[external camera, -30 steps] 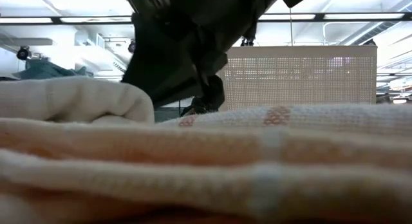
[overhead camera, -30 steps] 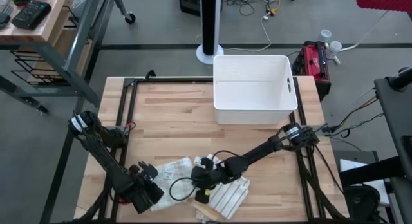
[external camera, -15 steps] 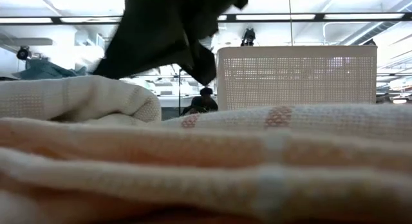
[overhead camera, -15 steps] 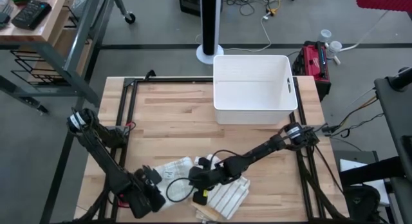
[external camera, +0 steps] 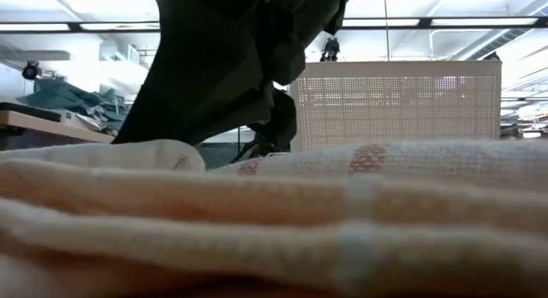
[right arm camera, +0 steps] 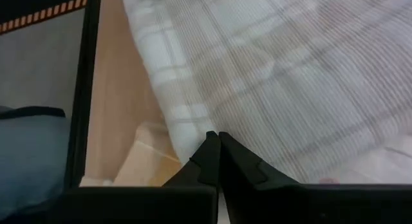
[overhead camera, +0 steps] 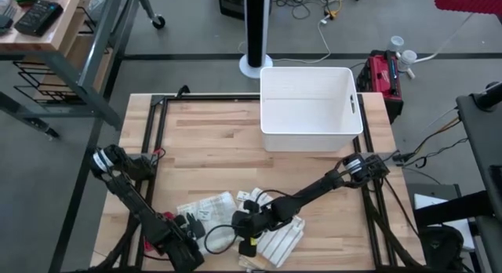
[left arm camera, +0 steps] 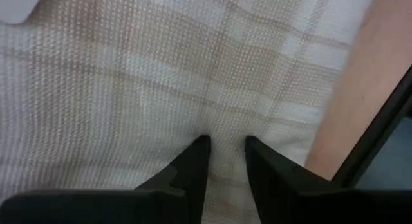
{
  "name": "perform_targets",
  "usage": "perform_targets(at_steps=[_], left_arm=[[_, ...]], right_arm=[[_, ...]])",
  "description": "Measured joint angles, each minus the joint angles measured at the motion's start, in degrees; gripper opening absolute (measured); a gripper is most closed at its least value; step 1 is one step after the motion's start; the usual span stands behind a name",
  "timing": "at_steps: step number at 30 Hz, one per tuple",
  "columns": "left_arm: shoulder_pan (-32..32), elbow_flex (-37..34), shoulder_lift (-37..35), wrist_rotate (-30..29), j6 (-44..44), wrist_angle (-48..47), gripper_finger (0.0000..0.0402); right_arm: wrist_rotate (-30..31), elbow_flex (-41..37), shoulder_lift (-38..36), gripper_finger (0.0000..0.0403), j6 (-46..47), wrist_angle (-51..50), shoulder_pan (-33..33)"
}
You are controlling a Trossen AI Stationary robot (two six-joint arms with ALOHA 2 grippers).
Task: Fold towel
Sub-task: Fold the light brown kitchen towel, then stack the light brown kitchen towel on top of the yellow kitchen towel
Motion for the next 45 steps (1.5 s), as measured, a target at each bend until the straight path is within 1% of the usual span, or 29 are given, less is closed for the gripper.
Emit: perform_targets(at_steps=[5,7,11,13,17,21,23,27,32,38,39,41,45], left_arm=[[0.0,0.22,-0.44,0.31,0.11,-0.09,0.0089],[-0.07,0.53,-1.59,0.42,0.86,-0.52,0.0085],[-0.37,0.83,-5.07,0.0,1.18,-0.83,0.0077],[-0.44,0.83,-5.45,-0.29,0.37,-2.79,0.0077],[-0.7,0.79,-5.34,-1.3,-0.58,-4.83,0.0076],[-0.76,0.34,-4.03,-5.43,-0.13,-5.27,0.0076],[-0.63,-0.07,-3.3,-5.94,0.6,-5.42,0.0076],[-0.59,-0.59,-1.68,-6.46,1.6,-5.48,0.0076],[-0.61,-0.83,-0.81,-7.32,1.11,-5.35,0.0076],[-0.59,-0.94,-0.81,-8.48,0.94,-5.65,0.0076],[-0.57,-0.94,-0.79,-8.58,0.94,-5.68,0.0076],[-0.51,-0.94,-0.77,-8.6,0.92,-5.85,0.0076],[-0.32,-0.97,-0.75,-9.02,0.93,-6.11,0.0076]], right_arm=[[-0.02,0.07,-0.77,0.0002,-0.27,-2.14,-0.53],[0.2,-0.02,-1.91,0.0002,-0.72,-2.58,-0.83],[2.49,-0.02,-3.85,0.0004,-0.05,-2.23,-1.74],[2.49,-0.02,-4.03,0.0009,0.07,-2.26,-2.67],[0.56,-0.02,-4.07,0.0042,1.1,-4.64,-5.08],[0.51,-0.02,-4.12,0.0098,1.05,-8.69,-8.57],[0.06,-0.04,-4.12,0.0129,0.34,-9.27,-10.25],[-5.43,-0.04,-3.98,0.0183,-1.07,-6.6,-12.97],[-13.06,-0.04,-2.37,0.0228,-1.0,-2.47,-14.91],[-15.4,-0.07,1.2,0.0258,0.53,-2.87,-15.28],[-16.61,-0.07,1.74,0.0262,0.55,-2.1,-15.24],[-20.53,-0.07,2.86,0.0267,0.97,0.6,-15.32],[-29.51,-0.07,5.07,0.0271,3.61,10.39,-15.26]])
